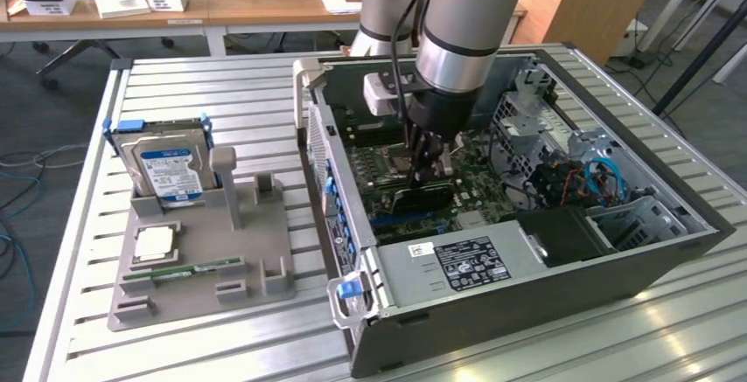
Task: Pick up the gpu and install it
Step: 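Press down on the gpu until it lock into place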
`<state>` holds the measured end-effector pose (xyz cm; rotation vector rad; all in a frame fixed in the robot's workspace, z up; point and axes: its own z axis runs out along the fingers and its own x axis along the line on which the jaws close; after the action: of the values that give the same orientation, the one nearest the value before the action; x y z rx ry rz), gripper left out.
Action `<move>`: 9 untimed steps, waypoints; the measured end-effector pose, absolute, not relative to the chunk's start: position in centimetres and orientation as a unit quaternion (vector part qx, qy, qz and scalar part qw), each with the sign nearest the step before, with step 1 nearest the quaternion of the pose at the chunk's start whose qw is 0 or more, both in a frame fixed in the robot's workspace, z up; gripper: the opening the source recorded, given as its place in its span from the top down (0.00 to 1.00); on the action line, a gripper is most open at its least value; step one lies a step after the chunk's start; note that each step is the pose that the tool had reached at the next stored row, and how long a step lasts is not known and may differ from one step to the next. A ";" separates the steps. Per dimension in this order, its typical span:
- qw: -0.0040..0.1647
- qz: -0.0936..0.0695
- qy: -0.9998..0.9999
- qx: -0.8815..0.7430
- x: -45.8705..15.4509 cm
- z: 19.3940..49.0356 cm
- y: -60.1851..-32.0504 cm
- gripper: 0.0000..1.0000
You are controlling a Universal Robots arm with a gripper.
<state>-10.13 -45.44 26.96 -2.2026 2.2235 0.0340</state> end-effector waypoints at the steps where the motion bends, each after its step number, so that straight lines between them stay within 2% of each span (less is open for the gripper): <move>1: 0.006 0.011 0.710 -0.704 -10.1 27.1 -45.4 0.90; 9: 0.006 0.011 0.710 -0.704 -10.1 27.0 -45.4 0.90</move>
<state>-10.13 -45.45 26.98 -2.2028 2.2234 0.0339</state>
